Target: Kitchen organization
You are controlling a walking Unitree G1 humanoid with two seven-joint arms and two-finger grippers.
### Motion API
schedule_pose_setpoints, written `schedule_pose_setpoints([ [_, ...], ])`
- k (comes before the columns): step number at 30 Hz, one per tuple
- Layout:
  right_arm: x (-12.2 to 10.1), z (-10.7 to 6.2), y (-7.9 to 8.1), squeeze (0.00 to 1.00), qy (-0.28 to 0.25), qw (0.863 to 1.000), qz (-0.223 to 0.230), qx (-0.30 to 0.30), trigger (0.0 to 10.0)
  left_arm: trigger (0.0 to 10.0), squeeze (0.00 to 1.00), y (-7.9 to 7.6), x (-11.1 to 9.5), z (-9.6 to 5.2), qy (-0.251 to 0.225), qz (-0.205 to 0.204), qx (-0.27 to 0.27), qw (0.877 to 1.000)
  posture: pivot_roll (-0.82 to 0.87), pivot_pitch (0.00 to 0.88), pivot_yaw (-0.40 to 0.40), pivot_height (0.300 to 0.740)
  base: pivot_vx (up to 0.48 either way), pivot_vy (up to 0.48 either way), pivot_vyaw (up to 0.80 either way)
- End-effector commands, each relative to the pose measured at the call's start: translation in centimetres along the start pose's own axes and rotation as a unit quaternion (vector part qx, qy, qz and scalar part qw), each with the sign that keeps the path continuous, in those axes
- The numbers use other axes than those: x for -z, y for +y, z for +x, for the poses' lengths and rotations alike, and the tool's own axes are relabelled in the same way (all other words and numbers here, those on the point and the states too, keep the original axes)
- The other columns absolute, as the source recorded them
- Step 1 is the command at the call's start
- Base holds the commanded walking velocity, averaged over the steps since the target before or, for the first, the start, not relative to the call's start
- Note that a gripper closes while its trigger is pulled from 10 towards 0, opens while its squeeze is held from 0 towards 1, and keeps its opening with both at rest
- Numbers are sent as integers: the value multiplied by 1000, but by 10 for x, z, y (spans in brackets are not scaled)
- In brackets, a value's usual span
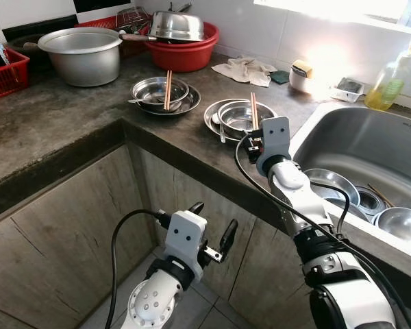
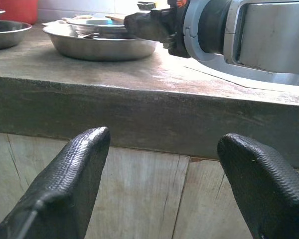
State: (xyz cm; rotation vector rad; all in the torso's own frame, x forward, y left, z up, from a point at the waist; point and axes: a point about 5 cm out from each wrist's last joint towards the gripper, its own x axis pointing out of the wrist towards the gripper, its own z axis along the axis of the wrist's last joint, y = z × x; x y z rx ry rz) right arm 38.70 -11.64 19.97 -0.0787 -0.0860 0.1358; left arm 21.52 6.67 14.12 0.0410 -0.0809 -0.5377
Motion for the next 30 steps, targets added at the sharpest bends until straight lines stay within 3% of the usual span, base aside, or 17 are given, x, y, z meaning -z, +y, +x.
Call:
schedule_pose_setpoints([
  [1, -5, 2, -4, 0, -11, 1000, 2, 6, 824, 10000, 0, -1, -3, 1, -8, 6, 3, 1000, 73, 100, -72, 740, 0, 0, 0],
  [2, -5, 2, -5, 0, -11, 1000, 0, 7, 10000, 10000, 0, -1, -3, 1, -8, 6, 3, 1000, 72, 97, -73, 740, 0, 0, 0],
  [26, -2, 6, -8, 0, 1, 1000, -3, 11, 10000, 10000, 0, -1, -2, 2, -9, 6, 2, 1000, 73, 89, -73, 740, 0, 0, 0],
  [27, -2, 7, -9, 0, 1, 1000, -5, 12, 4157, 10000, 0, 0, -2, 2, -9, 6, 2, 1000, 72, 90, -74, 740, 0, 0, 0],
  [28, -2, 7, -9, 0, 1, 1000, -5, 12, 4157, 10000, 0, 0, -2, 2, -9, 6, 2, 1000, 72, 90, -74, 740, 0, 0, 0],
  [29, -1, 7, -9, 0, 3, 1000, -5, 12, 0, 10000, 0, 0, -2, 2, -9, 6, 2, 1000, 72, 90, -74, 740, 0, 0, 0],
  [30, -1, 7, -9, 0, 4, 1000, -4, 11, 0, 10000, 0, 0, -2, 2, -9, 6, 2, 1000, 72, 91, -74, 740, 0, 0, 0],
])
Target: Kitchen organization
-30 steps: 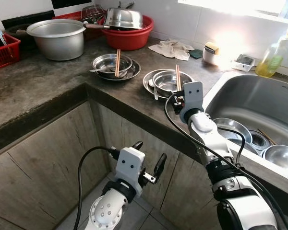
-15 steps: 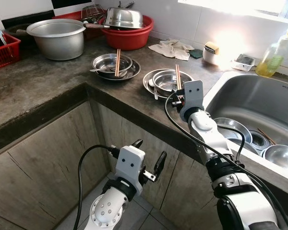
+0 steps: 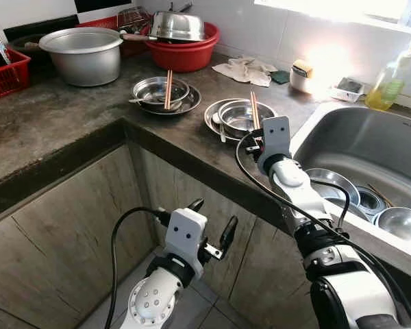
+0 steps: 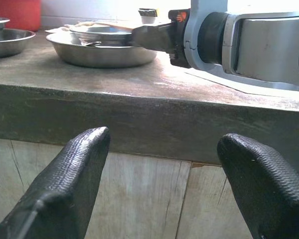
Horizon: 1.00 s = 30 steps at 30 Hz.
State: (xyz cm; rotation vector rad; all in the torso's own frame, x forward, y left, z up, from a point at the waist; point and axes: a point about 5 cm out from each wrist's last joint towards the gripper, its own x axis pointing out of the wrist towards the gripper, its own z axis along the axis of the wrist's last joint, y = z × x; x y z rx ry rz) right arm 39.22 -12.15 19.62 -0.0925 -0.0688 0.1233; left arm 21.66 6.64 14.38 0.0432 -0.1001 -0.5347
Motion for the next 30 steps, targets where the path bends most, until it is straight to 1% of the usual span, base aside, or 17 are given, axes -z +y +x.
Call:
schedule_pose_setpoints([
  [1, -5, 3, -3, 0, -6, 1000, 2, 5, 0, 10000, 0, -1, 0, 0, 0, 2, 3, 1000, 73, 92, -72, 740, 0, 0, 0],
  [12, -10, 4, -5, 0, -15, 1000, 2, 8, 0, 10000, 0, -1, 0, 1, -1, 3, 1, 1000, 71, 96, -72, 740, 0, 0, 0],
  [14, -17, 4, -6, 0, -33, 999, 8, 18, 0, 10000, 0, 0, 0, 1, 0, 2, 0, 1000, 70, 96, -70, 740, 0, 0, 0],
  [15, -17, 4, -6, 0, -33, 999, 8, 18, 0, 10000, 0, 0, 0, 1, 0, 2, 0, 1000, 70, 96, -70, 740, 0, 0, 0],
  [16, -24, 3, -6, 0, -53, 998, 22, 24, 0, 10000, 0, 0, 0, 1, 0, 3, -1, 1000, 72, 92, -71, 740, 0, 0, 0],
  [19, -39, 1, -8, 0, -96, 994, 46, 36, 0, 10000, 0, 1, 1, 2, 0, 5, -2, 1000, 74, 92, -71, 740, 0, 0, 0],
  [20, -44, 0, -9, 0, -112, 992, 47, 41, 0, 10000, 0, 1, 1, 2, -1, 5, -4, 1000, 76, 89, -70, 740, 0, 0, 0],
  [21, -44, 0, -9, 0, -112, 992, 47, 41, 0, 10000, 0, 1, 1, 2, -1, 5, -4, 1000, 76, 89, -70, 740, 0, 0, 0],
  [22, -52, -5, -9, 0, -134, 988, 62, 41, 0, 10000, 0, 2, 0, 3, -2, 5, -9, 1000, 76, 85, -70, 740, 0, 0, 0],
  [23, -57, -9, -9, 0, -149, 986, 61, 41, 0, 10000, 0, 3, 0, 3, -3, 3, -12, 1000, 76, 83, -69, 740, 0, 0, 0],
  [24, -57, -9, -9, 0, -149, 986, 61, 41, 0, 10000, 0, 3, 0, 3, -3, 3, -12, 1000, 76, 83, -69, 740, 0, 0, 0],
  [25, -60, -18, -8, 0, -165, 984, 57, 41, 4863, 10000, 0, 5, 0, 3, -4, -3, -20, 1000, 76, 78, -68, 740, 0, 0, 0],
  [26, -60, -25, -7, 0, -172, 983, 54, 38, 10000, 10000, 0, 6, 0, 4, -5, -4, -24, 1000, 73, 75, -67, 740, 0, 0, 0],
  [27, -60, -25, -7, 0, -172, 983, 54, 38, 10000, 10000, 0, 6, 0, 4, -5, -4, -24, 1000, 73, 75, -67, 740, 0, 0, 0],
  [28, -58, -38, -5, 0, -181, 982, 52, 31, 10000, 10000, 0, 7, 0, 5, -5, -5, -27, 1000, 72, 73, -64, 740, 0, 0, 0],
  [29, -56, -44, -4, 0, -184, 981, 52, 30, 10000, 10000, 0, 7, 0, 5, -4, -4, -27, 1000, 70, 70, -61, 740, 0, 0, 0],
  [30, -56, -44, -4, 0, -184, 981, 52, 30, 10000, 10000, 0, 7, 0, 5, -4, -4, -27, 1000, 70, 70, -61, 740, 0, 0, 0],
])
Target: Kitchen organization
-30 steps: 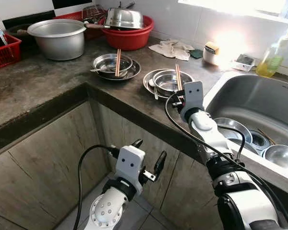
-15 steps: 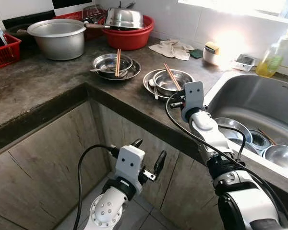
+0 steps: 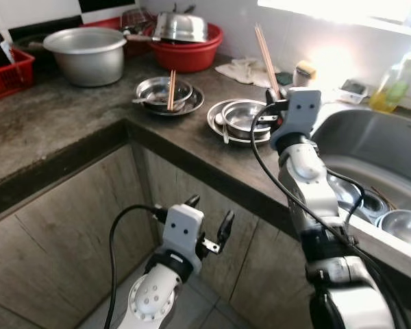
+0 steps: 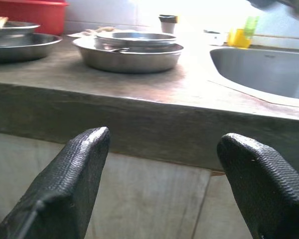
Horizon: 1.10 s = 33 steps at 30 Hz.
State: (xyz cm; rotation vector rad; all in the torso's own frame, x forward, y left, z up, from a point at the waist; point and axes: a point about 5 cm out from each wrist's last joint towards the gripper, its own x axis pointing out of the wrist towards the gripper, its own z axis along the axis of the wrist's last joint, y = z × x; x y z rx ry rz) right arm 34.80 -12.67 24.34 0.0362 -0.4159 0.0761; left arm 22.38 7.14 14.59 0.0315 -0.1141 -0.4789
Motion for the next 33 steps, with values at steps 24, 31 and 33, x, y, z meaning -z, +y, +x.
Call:
schedule_pose_setpoints([
  [24, -6, -72, -17, 0, 56, 997, -5, 51, 10000, 10000, 0, 7, 6, 11, 9, 39, 0, 999, 40, 41, -31, 740, 0, -30, -560],
  [31, -5, -72, -16, 0, 64, 997, -6, 47, 10000, 10000, 0, 11, 7, 12, 14, 30, -18, 999, 41, 35, -31, 740, 76, -159, -788],
  [33, -5, -72, -15, 0, 69, 997, -6, 43, 10000, 10000, 0, 13, 7, 12, 13, 31, -21, 999, 42, 36, -29, 740, 0, 0, -784],
])
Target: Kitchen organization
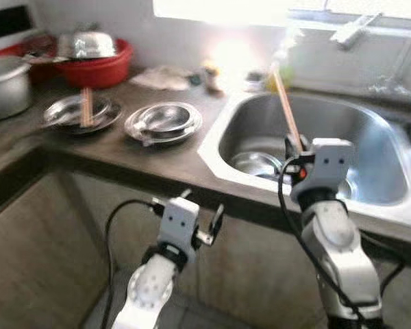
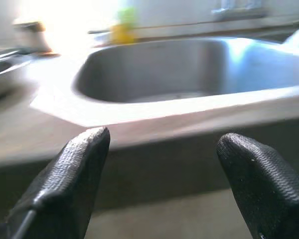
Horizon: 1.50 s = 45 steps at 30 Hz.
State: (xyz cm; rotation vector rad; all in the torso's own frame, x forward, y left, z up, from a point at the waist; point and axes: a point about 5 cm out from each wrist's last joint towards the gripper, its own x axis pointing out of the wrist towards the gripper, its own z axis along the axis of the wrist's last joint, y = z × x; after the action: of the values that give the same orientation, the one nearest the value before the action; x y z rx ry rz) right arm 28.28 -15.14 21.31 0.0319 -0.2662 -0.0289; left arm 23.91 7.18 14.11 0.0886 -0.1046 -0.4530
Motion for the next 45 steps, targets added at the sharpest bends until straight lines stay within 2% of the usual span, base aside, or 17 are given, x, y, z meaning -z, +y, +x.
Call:
schedule_pose_setpoints([
  [1, -5, 0, 6, 0, -3, 1000, 4, -11, 10000, 10000, 0, 6, 1, 0, 2, 4, -10, 1000, 42, 36, -29, 740, 0, 0, -788],
  [7, -2, 3, 10, 0, 15, 999, 2, -28, 10000, 10000, 0, 8, 1, 0, 2, 6, -15, 1000, 42, 45, -29, 740, 0, 0, -392],
  [10, 7, 7, 14, 0, 61, 996, -15, -56, 10000, 10000, 0, 8, 1, 0, 4, 7, -18, 1000, 41, 52, -29, 740, 0, 0, 0],
  [13, 7, 12, 13, 0, 66, 996, -18, -60, 10000, 10000, 0, 8, 1, 0, 5, 6, -19, 1000, 41, 58, -31, 740, 0, 0, 0],
  [18, 1, 37, 7, 0, 74, 995, -32, -65, 10000, 10000, 0, 7, 2, -1, 7, 4, -16, 1000, 38, 70, -34, 740, 0, 0, 0],
  [20, 4, 50, 5, 0, 107, 991, -48, -67, 10000, 10000, 0, 6, 1, -2, 8, 3, -14, 1000, 40, 78, -37, 740, 0, 0, 0],
  [21, 4, 50, 5, 0, 107, 991, -48, -67, 10000, 10000, 0, 6, 1, -2, 8, 3, -14, 1000, 40, 78, -37, 740, 0, 0, 0],
  [23, 7, 68, 0, 0, 143, 987, -43, -66, 10000, 10000, 0, 4, 1, -3, 9, 1, -14, 1000, 47, 88, -40, 740, 0, 0, 0],
  [24, 7, 68, 0, 0, 143, 987, -43, -66, 10000, 10000, 0, 4, 1, -3, 9, 1, -14, 1000, 47, 88, -40, 740, 0, 0, 0],
  [28, 18, 91, -6, 0, 216, 972, -48, -76, 10000, 10000, 0, 3, 0, -7, 16, 2, -16, 1000, 54, 113, -49, 740, 0, 0, 0],
  [31, 26, 102, -12, 0, 247, 965, -55, -73, 10000, 10000, 0, 3, 0, -9, 25, 1, -18, 1000, 62, 128, -54, 740, 0, 0, 0],
  [39, 43, 111, -18, 0, 297, 950, -65, -74, 10000, 10000, 0, 0, -4, -15, 27, -5, -14, 1000, 77, 163, -58, 740, 0, 0, 0],
  [40, 44, 112, -19, 8, 303, 949, -53, -69, 10000, 10000, 0, 0, -5, -16, 28, -6, -15, 999, 80, 167, -59, 740, 0, 0, 0],
  [41, 45, 113, -19, 690, 303, 949, -51, -68, 10000, 10000, 0, 0, -5, -17, 30, -7, -15, 999, 80, 170, -60, 740, 0, 0, 0],
  [42, 45, 113, -19, 690, 303, 949, -51, -68, 10000, 10000, 0, 0, -5, -17, 30, -7, -15, 999, 80, 170, -60, 740, 0, 0, 0],
  [43, 46, 113, -19, 1000, 303, 949, -52, -68, 10000, 10000, 0, 0, -4, -18, 32, -9, -16, 999, 76, 170, -56, 740, 0, 0, 0],
  [45, 45, 115, -19, 1000, 300, 950, -49, -68, 10000, 10000, 0, -1, -5, -18, 33, -10, -15, 999, 78, 170, -57, 740, 0, 0, 0],
])
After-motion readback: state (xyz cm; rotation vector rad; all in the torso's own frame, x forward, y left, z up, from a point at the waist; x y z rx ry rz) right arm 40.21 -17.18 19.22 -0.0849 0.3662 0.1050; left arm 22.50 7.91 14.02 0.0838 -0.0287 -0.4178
